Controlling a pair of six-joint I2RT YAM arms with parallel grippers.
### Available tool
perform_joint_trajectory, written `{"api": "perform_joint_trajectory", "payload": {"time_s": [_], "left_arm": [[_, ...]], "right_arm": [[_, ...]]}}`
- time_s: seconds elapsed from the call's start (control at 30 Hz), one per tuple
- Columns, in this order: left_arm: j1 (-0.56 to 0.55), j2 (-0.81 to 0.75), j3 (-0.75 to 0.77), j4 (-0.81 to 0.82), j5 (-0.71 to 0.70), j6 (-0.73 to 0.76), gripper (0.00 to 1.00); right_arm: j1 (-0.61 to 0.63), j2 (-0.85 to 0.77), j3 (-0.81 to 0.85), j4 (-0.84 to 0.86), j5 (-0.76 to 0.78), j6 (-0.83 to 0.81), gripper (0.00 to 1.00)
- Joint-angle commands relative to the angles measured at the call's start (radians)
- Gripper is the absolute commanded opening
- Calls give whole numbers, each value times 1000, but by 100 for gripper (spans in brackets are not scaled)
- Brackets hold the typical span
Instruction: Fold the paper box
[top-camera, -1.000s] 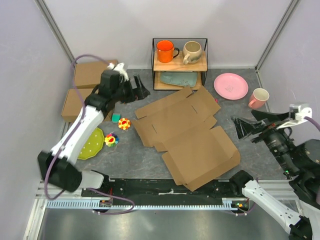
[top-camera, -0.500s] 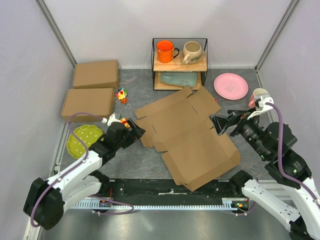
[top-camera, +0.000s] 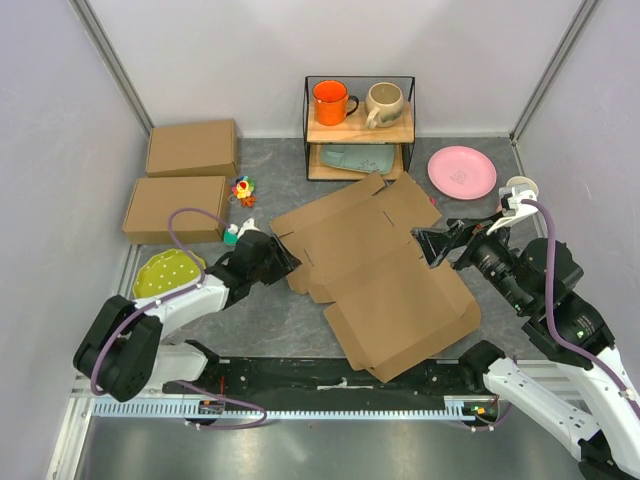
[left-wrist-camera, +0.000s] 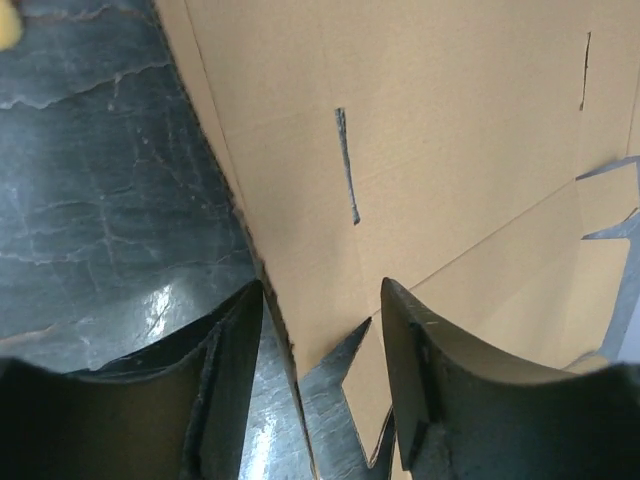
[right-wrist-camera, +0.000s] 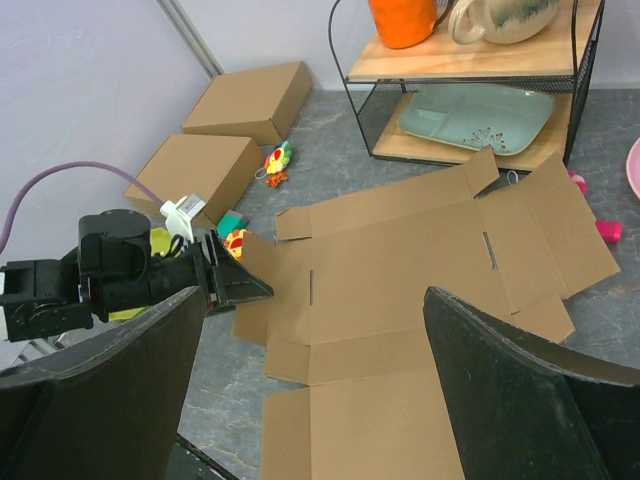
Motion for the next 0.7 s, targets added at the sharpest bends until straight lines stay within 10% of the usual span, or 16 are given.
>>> {"api": "perform_joint_trajectory", "payload": {"time_s": [0.0,0.23,0.67], "left_arm": [[6,43,82,-26,26,125,54],[34,29,237,-216,14,298,2],[149,179,727,-687,293,746,2]], "right_arm": [[4,-7,-8,27,8,9,98],[4,-21,-14,7,25,4,98],[4,-41,-32,-2,13,-2,98]]}}
